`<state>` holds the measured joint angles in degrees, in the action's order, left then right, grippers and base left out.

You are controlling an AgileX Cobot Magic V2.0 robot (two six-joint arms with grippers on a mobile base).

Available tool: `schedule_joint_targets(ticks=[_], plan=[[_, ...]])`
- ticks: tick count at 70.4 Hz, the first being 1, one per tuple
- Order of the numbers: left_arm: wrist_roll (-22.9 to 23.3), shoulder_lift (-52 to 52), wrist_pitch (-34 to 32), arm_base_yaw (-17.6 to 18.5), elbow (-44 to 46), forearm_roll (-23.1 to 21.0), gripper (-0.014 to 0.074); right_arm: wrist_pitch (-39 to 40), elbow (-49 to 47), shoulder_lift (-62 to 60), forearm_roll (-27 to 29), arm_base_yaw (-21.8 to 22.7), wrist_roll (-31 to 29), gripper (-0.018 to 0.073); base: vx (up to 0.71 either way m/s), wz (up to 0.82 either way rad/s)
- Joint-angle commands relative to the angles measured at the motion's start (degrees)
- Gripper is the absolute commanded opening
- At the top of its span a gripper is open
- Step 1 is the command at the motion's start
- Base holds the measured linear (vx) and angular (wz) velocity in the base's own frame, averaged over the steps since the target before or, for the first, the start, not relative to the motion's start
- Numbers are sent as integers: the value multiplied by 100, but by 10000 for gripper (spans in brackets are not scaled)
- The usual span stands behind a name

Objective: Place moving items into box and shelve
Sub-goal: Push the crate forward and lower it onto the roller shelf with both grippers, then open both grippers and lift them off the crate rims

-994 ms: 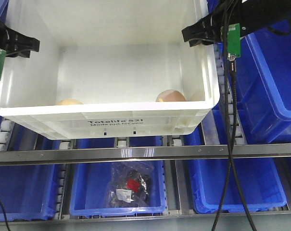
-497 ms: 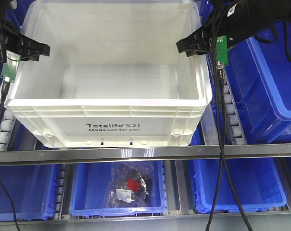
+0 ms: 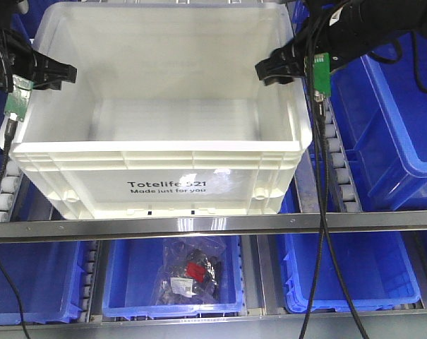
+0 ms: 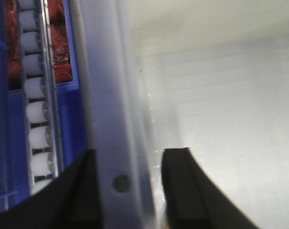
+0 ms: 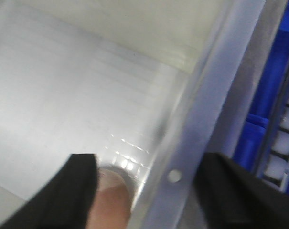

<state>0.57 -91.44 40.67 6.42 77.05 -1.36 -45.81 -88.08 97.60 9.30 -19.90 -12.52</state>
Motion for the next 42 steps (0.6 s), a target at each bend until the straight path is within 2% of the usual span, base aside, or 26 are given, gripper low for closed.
schedule_joint_targets(ticks=[1, 8, 36, 42], plan=[[25, 233, -467, 138, 203, -351, 486, 600, -251, -301, 388, -107, -96, 644, 0, 0], [25, 244, -512, 131, 210, -351, 528, 631, -251, -321, 288, -93, -96, 724, 0, 0], [20, 594, -371, 131, 676, -334, 532, 634, -251, -782, 127, -93, -96, 668, 0, 0], [12, 699, -303, 131, 676, -212, 532, 576, -251, -895, 127, -93, -96, 645, 0, 0]])
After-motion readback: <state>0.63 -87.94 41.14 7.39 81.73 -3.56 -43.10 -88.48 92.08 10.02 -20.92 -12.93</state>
